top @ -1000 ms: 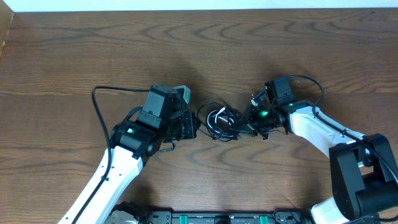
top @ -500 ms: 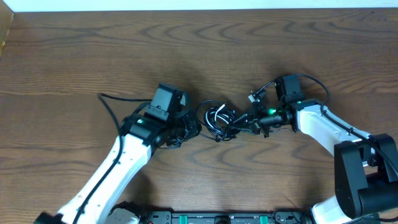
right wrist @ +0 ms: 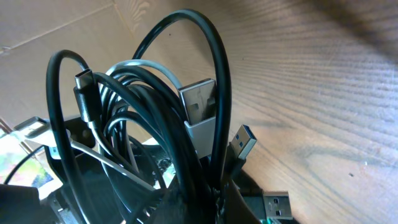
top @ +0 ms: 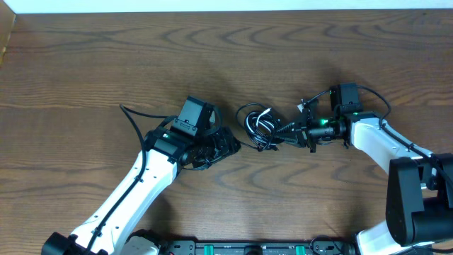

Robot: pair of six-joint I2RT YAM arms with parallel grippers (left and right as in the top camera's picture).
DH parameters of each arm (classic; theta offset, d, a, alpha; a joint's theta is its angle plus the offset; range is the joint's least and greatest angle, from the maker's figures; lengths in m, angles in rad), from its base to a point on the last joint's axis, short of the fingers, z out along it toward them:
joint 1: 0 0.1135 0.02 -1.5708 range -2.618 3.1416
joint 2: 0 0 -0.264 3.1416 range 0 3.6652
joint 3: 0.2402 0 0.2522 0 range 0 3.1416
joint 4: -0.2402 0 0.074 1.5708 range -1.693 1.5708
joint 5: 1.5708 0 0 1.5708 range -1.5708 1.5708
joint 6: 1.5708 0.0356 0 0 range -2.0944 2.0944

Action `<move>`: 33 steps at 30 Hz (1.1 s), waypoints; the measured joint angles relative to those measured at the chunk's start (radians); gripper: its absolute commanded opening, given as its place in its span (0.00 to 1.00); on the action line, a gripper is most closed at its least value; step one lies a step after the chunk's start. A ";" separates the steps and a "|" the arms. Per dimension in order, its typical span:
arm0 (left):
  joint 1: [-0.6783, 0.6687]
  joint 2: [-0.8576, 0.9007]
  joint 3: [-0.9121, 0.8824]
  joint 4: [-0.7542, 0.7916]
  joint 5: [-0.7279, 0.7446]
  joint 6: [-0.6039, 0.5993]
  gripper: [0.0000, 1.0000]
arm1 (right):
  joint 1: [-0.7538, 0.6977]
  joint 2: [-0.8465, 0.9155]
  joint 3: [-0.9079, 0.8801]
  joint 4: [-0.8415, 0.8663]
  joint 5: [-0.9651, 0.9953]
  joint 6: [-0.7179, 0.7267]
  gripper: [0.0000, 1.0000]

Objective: Untangle cables

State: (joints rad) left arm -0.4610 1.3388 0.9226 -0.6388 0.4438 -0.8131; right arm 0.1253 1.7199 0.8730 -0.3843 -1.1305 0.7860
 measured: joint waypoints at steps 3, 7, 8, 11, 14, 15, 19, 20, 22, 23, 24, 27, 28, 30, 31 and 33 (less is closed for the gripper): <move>0.000 0.000 0.000 0.016 0.003 0.010 0.70 | 0.000 0.000 0.000 0.000 -0.008 0.018 0.01; 0.000 0.000 0.000 0.060 0.003 0.021 0.70 | 0.000 0.000 0.000 0.000 -0.037 0.025 0.01; 0.000 0.000 0.000 0.069 0.003 0.024 0.69 | 0.000 0.000 0.000 0.000 -0.044 0.026 0.01; -0.002 0.000 0.000 0.077 -0.022 0.011 0.50 | 0.000 0.000 0.000 -0.013 -0.054 0.030 0.01; -0.008 0.000 0.000 0.082 -0.053 -0.003 0.39 | 0.000 0.000 0.000 -0.027 -0.059 0.032 0.01; -0.011 0.000 0.000 0.083 -0.060 -0.010 0.40 | 0.000 0.000 0.000 -0.027 -0.060 0.033 0.01; -0.016 0.000 0.000 0.085 -0.077 -0.026 0.26 | 0.000 0.000 0.000 -0.027 -0.061 0.036 0.01; -0.016 0.000 0.000 0.090 -0.079 -0.023 0.25 | 0.000 0.000 0.000 -0.027 -0.061 0.036 0.01; -0.016 0.000 0.000 0.098 -0.083 -0.025 0.22 | 0.000 0.000 0.000 -0.027 -0.061 0.036 0.01; -0.016 0.000 0.000 0.101 -0.084 -0.024 0.19 | 0.000 0.000 0.000 -0.027 -0.061 0.036 0.01; -0.016 0.000 0.000 0.103 -0.084 -0.025 0.11 | 0.000 0.000 0.000 -0.027 -0.061 0.036 0.01; -0.016 0.000 0.000 0.108 -0.083 -0.026 0.08 | 0.000 0.000 0.000 -0.027 -0.061 0.036 0.01; -0.016 0.000 0.000 0.110 -0.083 -0.026 0.08 | 0.000 0.000 0.000 -0.027 -0.061 0.036 0.01; -0.017 0.000 0.000 0.111 -0.084 -0.028 0.08 | 0.000 -0.001 -0.001 -0.027 -0.062 0.036 0.01; -0.017 0.000 0.000 0.110 -0.084 -0.029 0.08 | 0.000 0.000 -0.001 -0.027 -0.062 0.036 0.01; -0.019 0.000 0.000 0.110 -0.084 -0.047 0.08 | 0.000 -0.001 -0.001 -0.027 -0.063 0.036 0.01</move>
State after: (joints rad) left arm -0.4801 1.3388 0.9226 -0.5285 0.3603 -0.8597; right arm 0.1257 1.7191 0.8722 -0.4114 -1.1931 0.8223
